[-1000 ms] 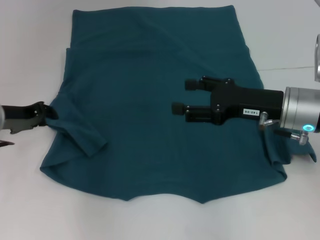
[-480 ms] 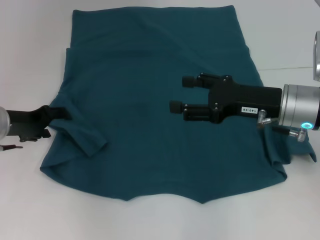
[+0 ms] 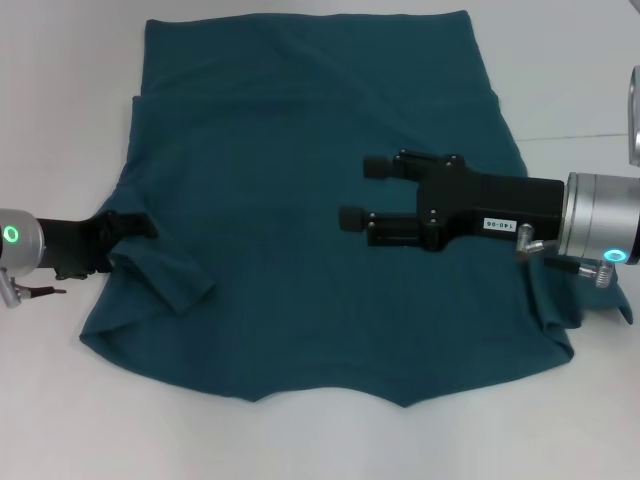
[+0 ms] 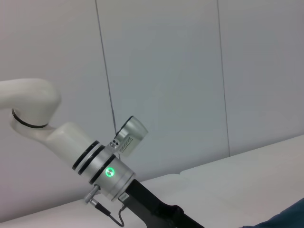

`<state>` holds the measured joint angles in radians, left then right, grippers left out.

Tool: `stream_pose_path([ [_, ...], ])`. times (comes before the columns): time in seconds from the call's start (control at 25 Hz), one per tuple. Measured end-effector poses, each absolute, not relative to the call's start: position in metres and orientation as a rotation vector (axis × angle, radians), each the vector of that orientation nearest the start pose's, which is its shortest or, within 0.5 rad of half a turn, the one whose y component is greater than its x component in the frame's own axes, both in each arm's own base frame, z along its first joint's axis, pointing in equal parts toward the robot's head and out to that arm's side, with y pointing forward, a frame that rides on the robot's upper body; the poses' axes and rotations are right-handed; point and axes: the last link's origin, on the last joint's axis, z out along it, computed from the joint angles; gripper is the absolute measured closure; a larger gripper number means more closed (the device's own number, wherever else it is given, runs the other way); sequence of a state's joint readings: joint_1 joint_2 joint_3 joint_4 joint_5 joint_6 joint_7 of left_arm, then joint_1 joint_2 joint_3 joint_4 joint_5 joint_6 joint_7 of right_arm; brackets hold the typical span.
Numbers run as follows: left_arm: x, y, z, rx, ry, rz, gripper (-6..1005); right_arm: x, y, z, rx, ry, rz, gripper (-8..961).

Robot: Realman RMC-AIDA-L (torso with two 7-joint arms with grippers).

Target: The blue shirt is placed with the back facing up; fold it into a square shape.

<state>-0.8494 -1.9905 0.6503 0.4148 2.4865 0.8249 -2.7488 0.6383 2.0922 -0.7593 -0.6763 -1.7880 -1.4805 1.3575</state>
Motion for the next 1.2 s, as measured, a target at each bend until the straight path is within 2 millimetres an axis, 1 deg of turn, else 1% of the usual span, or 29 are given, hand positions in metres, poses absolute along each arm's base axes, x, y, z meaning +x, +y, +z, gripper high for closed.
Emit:
stream_pose_path([
  [0.68,-0.279,0.449,-0.009,-1.700,-1.794,-0.361,125,0.201,0.372,0.002,-2.647,0.415,0.896,71],
  [1.12,-0.271,0.449,-0.024,-1.793,-1.684,-0.326,190,0.204,0.370,0.001,-2.645,0.433,0.896,71],
  [1.2,-0.270,0.449,-0.025,-1.798,-1.670,-0.323,281,0.204,0.370,0.000,-2.645,0.438,0.897,71],
])
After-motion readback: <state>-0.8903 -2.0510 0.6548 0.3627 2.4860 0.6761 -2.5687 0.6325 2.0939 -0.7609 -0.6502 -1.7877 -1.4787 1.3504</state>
